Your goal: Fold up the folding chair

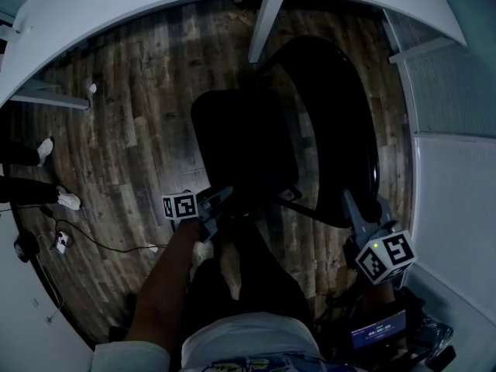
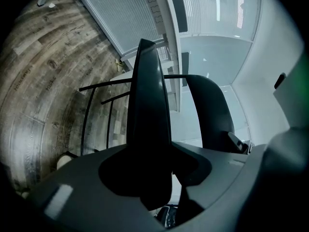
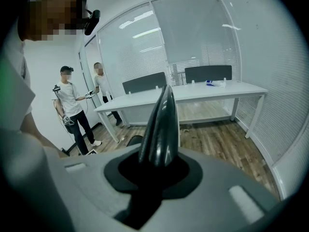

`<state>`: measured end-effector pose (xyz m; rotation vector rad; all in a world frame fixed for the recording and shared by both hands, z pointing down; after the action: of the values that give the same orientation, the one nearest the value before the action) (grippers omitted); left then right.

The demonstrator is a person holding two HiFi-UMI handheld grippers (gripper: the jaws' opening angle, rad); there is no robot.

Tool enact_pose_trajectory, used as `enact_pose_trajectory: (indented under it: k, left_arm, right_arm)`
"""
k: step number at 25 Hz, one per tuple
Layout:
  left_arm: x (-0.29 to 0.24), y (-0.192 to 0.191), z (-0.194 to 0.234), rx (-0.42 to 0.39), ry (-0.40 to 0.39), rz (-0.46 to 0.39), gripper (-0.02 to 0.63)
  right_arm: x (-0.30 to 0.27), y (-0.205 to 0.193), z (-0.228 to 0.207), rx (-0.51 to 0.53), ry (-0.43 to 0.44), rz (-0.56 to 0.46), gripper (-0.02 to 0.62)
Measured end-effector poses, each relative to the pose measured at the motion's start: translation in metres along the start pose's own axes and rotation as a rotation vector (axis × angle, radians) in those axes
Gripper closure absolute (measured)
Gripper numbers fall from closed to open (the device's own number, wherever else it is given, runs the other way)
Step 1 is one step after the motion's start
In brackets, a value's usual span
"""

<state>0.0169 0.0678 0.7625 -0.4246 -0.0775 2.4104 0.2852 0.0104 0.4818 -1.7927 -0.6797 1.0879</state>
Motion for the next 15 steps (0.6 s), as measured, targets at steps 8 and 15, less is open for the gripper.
enact_pose_trajectory:
  k: [8, 15]
  left_arm:
    - [-0.023, -0.012, -0.048, 0.003, -0.051, 0.010, 0.451]
    - [-0.038, -0.019, -0.080, 0.014, -0.082, 0.026, 0.468]
  right_arm:
    - [0.006, 0.012, 0.003, 0.005, 0.006, -0.021, 0.526]
    - [0.011, 0.021, 0.010, 0.020, 0.013, -0.026, 0.526]
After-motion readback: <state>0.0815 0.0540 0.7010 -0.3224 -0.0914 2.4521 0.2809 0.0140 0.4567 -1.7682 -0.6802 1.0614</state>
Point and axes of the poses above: the fingertips, and each gripper's own axes: x backward along the fingers, z to its left, y out of its top, the point moved 3 cm from there along x, backward along the fingers, and after that the axes turned 15 degrees about -z, right-handed, at the moved point
